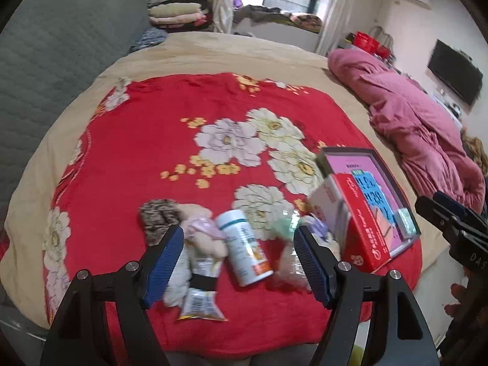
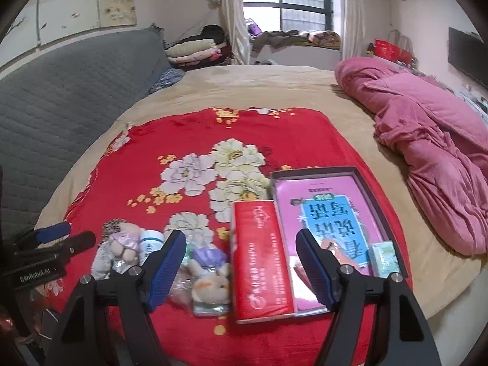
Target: Organize soft objects
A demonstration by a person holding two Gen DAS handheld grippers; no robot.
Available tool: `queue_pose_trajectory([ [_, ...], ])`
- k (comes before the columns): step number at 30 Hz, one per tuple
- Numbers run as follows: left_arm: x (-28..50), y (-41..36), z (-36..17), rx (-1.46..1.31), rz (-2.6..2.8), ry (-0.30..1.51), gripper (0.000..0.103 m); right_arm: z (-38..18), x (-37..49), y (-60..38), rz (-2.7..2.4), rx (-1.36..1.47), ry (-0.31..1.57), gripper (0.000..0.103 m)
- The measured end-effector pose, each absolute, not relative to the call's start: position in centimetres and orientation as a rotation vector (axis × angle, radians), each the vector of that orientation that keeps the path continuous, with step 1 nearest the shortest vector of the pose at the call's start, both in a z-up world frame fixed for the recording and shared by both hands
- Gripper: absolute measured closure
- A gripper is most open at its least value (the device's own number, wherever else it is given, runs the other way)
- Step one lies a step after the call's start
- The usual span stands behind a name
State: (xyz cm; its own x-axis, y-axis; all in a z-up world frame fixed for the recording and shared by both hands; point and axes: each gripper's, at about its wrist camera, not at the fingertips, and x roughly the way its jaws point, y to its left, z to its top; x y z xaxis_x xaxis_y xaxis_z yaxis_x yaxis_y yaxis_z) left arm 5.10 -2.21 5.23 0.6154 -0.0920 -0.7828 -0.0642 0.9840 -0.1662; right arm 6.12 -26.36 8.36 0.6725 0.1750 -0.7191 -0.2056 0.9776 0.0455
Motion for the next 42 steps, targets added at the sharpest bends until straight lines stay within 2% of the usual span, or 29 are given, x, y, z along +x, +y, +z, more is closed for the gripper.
queue_pose_trajectory([
  [19,2.4,4.3,3.1,-0.228,0.064,0.931,0.027,6.9,4.5,-21.0,0.271,-0.127,0.856,0.029],
  [42,2.5,4.7,-1.8,-0.230,0.046,1.033,0.027,2.6,4.6,-20.6,0.271,-0.148,0.965,0.029],
])
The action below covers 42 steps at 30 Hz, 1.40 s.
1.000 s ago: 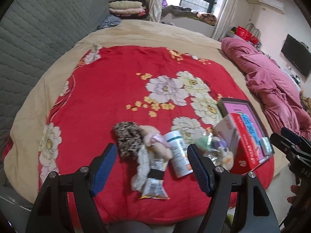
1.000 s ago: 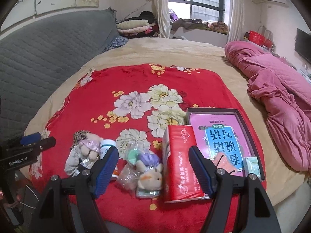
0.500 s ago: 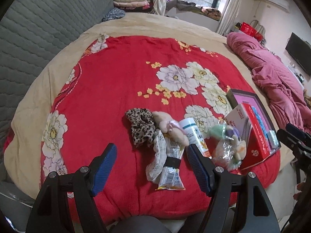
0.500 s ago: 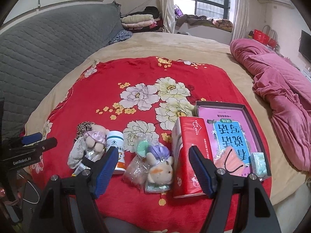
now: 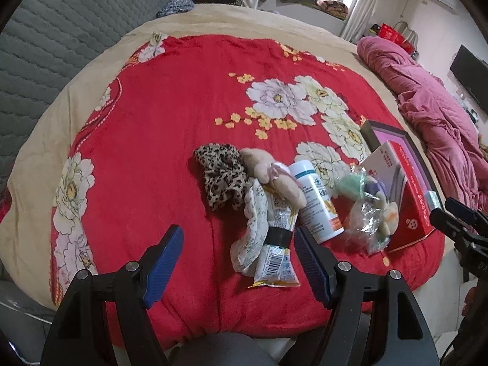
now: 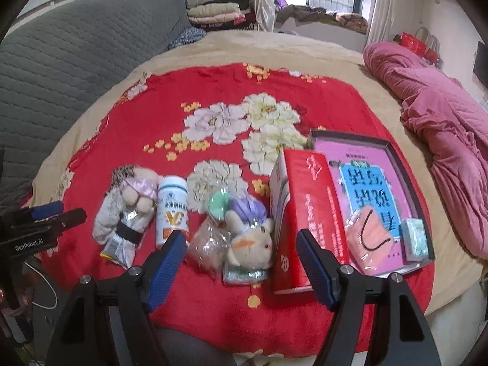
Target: Organize soft objects
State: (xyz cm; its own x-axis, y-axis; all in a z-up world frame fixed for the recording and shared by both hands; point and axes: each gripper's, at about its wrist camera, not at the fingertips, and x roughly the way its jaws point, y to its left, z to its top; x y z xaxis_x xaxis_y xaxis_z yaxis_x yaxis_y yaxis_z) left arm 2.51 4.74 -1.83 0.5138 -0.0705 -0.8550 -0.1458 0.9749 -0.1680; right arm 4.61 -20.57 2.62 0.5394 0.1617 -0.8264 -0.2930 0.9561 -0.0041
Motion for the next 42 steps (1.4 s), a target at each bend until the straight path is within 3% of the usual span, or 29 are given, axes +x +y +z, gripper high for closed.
queue_pose_trajectory([
  [19,4.0,5.1,-5.5,-0.253,0.039,1.105,0.027,-3.8,5.2,-18.1,0.205,-0.390,1.046,0.029],
  [30,5.4,5.4,-7.2,-0.283,0.030,1.137,0.027,-5.7,5.2,-16.1,0.159,-0.625,0.978,0.030],
  [38,6.3,5.3,-7.9,-0.310,-0.002,1.146,0.027,-6.9,6.3,-15.4,0.154,-0.676,0.982,0.044],
  [40,6.4,5.1,-8.0,-0.307,-0.008,1.143,0.027,-7.1,6.6,-15.3,0.145,-0.682,0.989,0.063],
  [42,6.5,5.0,-8.0,-0.313,-0.018,1.137,0.027,-7.4,6.9,-15.5,0.138,-0.677,1.005,0.066],
])
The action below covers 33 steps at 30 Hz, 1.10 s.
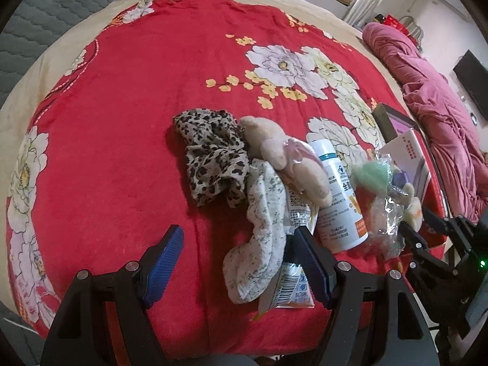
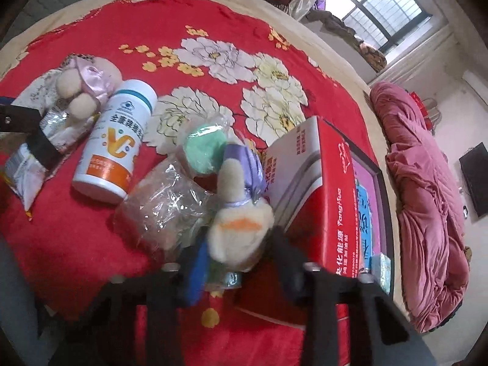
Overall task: Organize soft objects
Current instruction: 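Grasp the white plush bunny with purple hat with the right gripper, then grasp the white floral scrunchie with the left gripper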
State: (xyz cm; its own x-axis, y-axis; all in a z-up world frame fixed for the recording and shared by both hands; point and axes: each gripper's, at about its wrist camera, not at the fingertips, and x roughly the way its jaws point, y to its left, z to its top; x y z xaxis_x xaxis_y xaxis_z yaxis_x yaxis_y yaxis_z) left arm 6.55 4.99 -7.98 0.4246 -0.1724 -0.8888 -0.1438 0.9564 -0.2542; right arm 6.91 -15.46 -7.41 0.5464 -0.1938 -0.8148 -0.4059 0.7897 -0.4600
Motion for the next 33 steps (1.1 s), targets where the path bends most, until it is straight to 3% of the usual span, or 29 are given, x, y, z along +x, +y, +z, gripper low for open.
queue_pose_trajectory([
  [2,6.6,4.9,-8.0,-0.318,-0.025,1.131,0.029,-7.3,7.1,-15.6,0.140,-0.654,1.012,0.066],
  [7,6.9,4.9,-8.1,-0.343,-0.056,1.123,0.045,-6.2,7.2,-16.2,0.160,-0.594,1.009,0.068],
  [10,7.1,5.1,-8.1,-0.368,-0.067,1.121,0.063,-5.2,7.3,-16.7,0.177,-0.534,1.015,0.068],
  [12,7.3,5.1,-8.1,-0.362,-0.057,1.130,0.083,-4.4,7.7,-17.5,0.197,-0.451,1.032,0.068],
  [13,7.3,5.2,-8.2,-0.363,-0.054,1.133,0.086,-3.9,7.9,-18.0,0.212,-0.394,1.047,0.068],
  [18,7.2,5.3,-8.3,-0.388,-0.067,1.133,0.092,-2.9,8.5,-19.2,0.237,-0.277,1.069,0.068],
  [33,6.3,5.9,-5.9,-0.418,-0.094,1.070,0.095,-0.7,8.0,-19.0,0.291,-0.204,1.030,0.068],
])
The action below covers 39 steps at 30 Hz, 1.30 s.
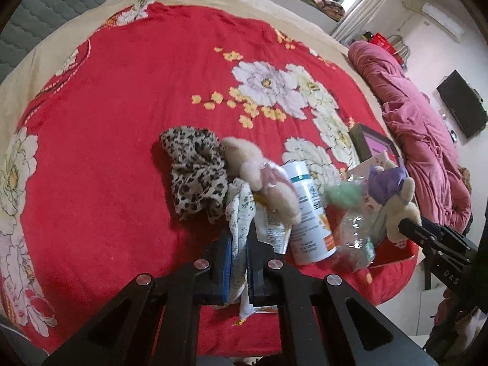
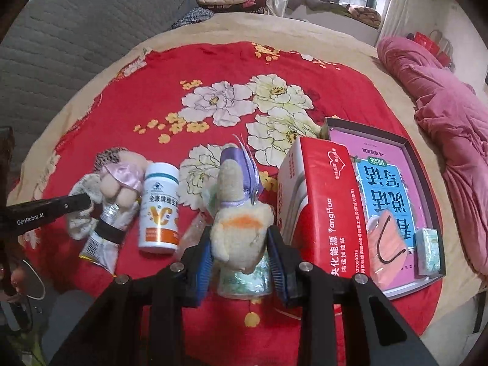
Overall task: Organize soft objects
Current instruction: 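Grasp the white floral scrunchie with the left gripper, then carry the bunny in the right gripper while the left gripper carries the scrunchie over the tray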
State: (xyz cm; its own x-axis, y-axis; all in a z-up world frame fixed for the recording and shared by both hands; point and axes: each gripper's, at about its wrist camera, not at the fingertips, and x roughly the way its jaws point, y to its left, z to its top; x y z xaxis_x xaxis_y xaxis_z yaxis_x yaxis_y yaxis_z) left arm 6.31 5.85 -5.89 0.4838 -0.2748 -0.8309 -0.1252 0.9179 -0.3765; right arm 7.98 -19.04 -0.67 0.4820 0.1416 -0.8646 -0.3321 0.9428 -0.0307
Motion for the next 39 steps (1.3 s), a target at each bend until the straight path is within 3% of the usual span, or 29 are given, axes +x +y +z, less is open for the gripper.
queue_pose_trajectory([
  [39,5.0,1.8,5.5,-0.344,-0.145,0.893,0.096,5.4,6.7,-22.8,0.308,-0.090,0.928,0.068],
])
